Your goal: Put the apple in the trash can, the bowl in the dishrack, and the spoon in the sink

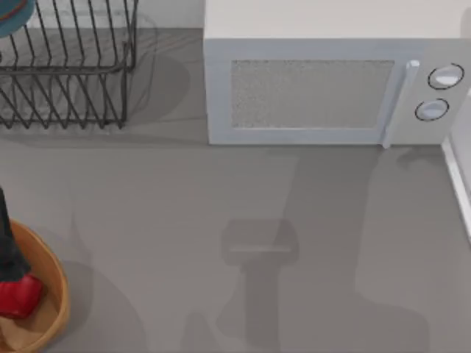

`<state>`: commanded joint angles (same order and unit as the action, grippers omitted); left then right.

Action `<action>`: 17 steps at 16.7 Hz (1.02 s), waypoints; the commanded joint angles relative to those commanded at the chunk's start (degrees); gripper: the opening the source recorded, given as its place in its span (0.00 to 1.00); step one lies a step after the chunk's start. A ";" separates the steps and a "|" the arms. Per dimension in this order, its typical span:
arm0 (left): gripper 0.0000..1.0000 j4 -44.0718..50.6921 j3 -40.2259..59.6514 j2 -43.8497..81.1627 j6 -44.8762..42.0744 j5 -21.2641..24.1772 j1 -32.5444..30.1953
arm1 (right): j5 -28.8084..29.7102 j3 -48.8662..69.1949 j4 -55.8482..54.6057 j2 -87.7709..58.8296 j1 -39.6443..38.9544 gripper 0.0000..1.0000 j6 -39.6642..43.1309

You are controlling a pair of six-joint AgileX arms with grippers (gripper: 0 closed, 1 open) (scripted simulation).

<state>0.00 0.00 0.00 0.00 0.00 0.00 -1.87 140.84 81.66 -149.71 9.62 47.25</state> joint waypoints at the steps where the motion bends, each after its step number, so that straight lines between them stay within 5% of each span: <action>1: 1.00 0.00 0.00 0.00 0.00 0.00 0.00 | -0.01 -1.54 -1.27 0.56 0.01 0.00 0.00; 6: 1.00 0.00 0.00 0.00 0.00 0.00 0.00 | -0.02 -2.82 -2.42 1.05 0.02 0.00 0.01; 17: 1.00 0.00 0.00 0.00 0.00 0.00 0.00 | -0.02 -2.82 -2.42 1.05 0.02 0.83 0.01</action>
<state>0.00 0.00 0.00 0.00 0.00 0.00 -1.89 138.02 79.24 -148.65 9.65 47.26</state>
